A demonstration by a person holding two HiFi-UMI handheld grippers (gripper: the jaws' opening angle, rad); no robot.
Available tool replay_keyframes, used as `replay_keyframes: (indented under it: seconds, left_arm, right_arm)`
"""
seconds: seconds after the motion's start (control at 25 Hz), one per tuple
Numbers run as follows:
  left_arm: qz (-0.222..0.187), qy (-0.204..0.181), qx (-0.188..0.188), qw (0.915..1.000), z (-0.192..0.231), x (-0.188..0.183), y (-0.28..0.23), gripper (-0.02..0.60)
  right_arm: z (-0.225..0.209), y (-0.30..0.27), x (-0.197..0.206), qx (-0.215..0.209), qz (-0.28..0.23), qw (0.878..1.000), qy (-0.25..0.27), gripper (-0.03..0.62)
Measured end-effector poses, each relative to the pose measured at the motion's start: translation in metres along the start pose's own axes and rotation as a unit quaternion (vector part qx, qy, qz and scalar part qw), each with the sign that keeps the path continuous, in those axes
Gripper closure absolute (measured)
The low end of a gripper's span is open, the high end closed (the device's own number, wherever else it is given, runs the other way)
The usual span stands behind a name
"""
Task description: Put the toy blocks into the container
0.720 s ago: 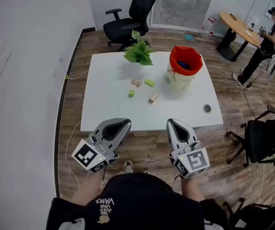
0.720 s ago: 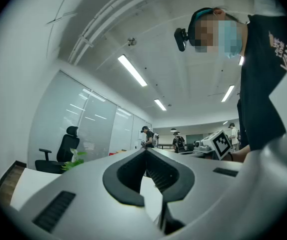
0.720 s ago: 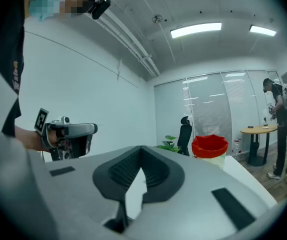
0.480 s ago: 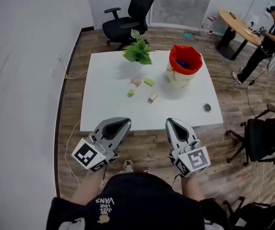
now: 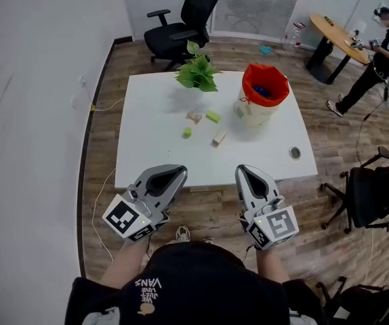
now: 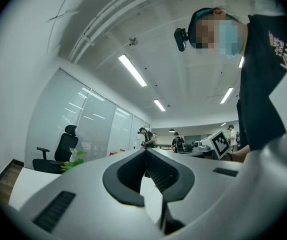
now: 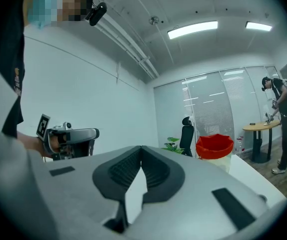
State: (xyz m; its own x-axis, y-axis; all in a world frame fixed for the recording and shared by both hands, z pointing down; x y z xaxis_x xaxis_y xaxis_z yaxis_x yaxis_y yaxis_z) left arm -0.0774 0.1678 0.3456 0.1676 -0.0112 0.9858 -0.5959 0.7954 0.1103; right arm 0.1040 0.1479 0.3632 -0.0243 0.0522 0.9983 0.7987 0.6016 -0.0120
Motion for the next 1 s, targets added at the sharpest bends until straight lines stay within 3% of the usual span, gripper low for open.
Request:
replay_keyframes:
  seconds: [0.6, 1.0]
  left_arm:
    - [0.009, 0.006, 0.041, 0.9991, 0.028, 0.001, -0.004, 0.571]
    - [0.013, 0.007, 0.042, 0.9990, 0.049, 0.007, -0.026, 0.571]
  right_arm:
    - [0.006, -0.027, 0.002, 0.034, 0.002, 0.999, 0.007, 0.576]
    - [-0.016, -0.050, 0.004, 0.030, 0.006, 0.999, 0.007, 0.576]
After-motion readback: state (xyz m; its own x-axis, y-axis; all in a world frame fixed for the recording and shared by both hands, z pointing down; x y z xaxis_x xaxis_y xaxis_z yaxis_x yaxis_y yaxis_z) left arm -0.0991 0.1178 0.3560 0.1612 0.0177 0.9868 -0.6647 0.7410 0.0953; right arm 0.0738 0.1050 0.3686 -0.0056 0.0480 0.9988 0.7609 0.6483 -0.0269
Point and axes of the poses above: the fingertips, and each gripper's own axes: y backward along the fingers, z to its left, x out of its underside, the point moved 4 cm from there along y, backward along the fingers, and after that the axes turned 14 degrees about -x, right-handed, at the moved point
